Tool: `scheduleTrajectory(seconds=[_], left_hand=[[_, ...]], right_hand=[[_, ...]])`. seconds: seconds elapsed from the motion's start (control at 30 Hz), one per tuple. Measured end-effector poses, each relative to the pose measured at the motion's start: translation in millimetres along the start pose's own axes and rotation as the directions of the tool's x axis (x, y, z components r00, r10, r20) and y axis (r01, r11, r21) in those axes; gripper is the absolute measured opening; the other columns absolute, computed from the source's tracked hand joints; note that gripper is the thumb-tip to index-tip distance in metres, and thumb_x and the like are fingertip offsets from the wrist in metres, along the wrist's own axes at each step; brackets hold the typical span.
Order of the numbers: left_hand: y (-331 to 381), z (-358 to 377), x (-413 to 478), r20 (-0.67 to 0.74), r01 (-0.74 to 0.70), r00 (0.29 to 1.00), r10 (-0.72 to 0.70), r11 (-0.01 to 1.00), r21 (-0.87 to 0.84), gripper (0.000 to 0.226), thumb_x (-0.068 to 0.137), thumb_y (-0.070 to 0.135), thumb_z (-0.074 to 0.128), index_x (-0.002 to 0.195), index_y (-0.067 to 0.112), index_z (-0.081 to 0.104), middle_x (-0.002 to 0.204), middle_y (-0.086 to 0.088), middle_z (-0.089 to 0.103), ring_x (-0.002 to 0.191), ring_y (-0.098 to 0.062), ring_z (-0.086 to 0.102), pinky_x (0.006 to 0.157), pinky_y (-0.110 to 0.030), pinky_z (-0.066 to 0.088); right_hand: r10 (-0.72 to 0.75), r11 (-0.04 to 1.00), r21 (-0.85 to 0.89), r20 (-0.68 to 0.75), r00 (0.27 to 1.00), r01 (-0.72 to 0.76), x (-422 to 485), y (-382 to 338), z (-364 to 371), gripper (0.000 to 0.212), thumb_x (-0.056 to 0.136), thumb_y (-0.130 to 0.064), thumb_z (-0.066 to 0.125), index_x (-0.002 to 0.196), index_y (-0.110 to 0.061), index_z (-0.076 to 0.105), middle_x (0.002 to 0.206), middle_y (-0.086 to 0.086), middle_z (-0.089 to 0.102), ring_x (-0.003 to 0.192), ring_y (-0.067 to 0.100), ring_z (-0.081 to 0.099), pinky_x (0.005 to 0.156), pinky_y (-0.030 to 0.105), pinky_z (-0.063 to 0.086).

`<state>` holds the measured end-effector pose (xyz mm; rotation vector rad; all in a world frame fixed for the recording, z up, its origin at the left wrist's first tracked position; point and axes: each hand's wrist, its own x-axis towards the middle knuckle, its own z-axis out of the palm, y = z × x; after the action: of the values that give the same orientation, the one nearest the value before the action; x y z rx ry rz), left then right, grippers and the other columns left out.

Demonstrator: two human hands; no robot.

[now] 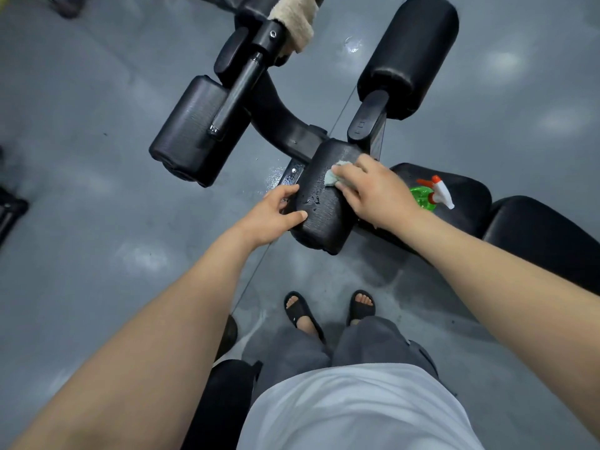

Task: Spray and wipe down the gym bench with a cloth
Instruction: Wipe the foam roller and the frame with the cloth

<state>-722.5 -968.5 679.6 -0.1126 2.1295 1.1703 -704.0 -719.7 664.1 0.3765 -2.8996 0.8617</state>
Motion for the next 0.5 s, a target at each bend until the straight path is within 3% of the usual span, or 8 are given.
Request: scheduleTrajectory(seconds=[0.17,0.3,0.5], left_hand=[[4,2,-3,-0.010,-0.044,0.999,0.045,0.995,0.092,0.069,0.086,0.030,0.078,0.147,0.024,0.046,0.143,0.000,0.041,0.136,-0.019,0.047,0.117,-0.040,0.039],[4,-2,-2,-0.005,-0.063,0.998,0.065,0.985,0.159,0.062,0.092,0.024,0.074,0.148,0.022,0.046,0.135,0.002,0.040,0.132,-0.016,0.046,0.119,-0.037,0.035],[0,-2,1,-0.015,-0.067,0.997,0.070,0.985,0.162,0.062,0.090,0.031,0.076,0.145,0.029,0.048,0.136,0.005,0.041,0.128,-0.010,0.046,0.116,-0.040,0.040]], right_hand=[[0.165,0.986,0.032,-0.068,0.984,-0.163,30,16,-9,0.029,0.101,-0.029,0.054,0.126,-0.015,0.056,0.110,0.014,0.057,0.096,0.037,0.059,0.079,0.039,0.046],[0.250,0.968,0.055,-0.118,0.961,-0.246,31,5,-2,0.027,0.099,-0.024,0.057,0.121,-0.009,0.062,0.107,0.016,0.058,0.093,0.038,0.059,0.076,0.037,0.043],[0.018,1.000,0.025,-0.021,1.000,-0.017,1,-12,4,0.030,0.093,-0.026,0.061,0.119,-0.013,0.066,0.096,0.011,0.057,0.082,0.036,0.060,0.066,0.039,0.051]])
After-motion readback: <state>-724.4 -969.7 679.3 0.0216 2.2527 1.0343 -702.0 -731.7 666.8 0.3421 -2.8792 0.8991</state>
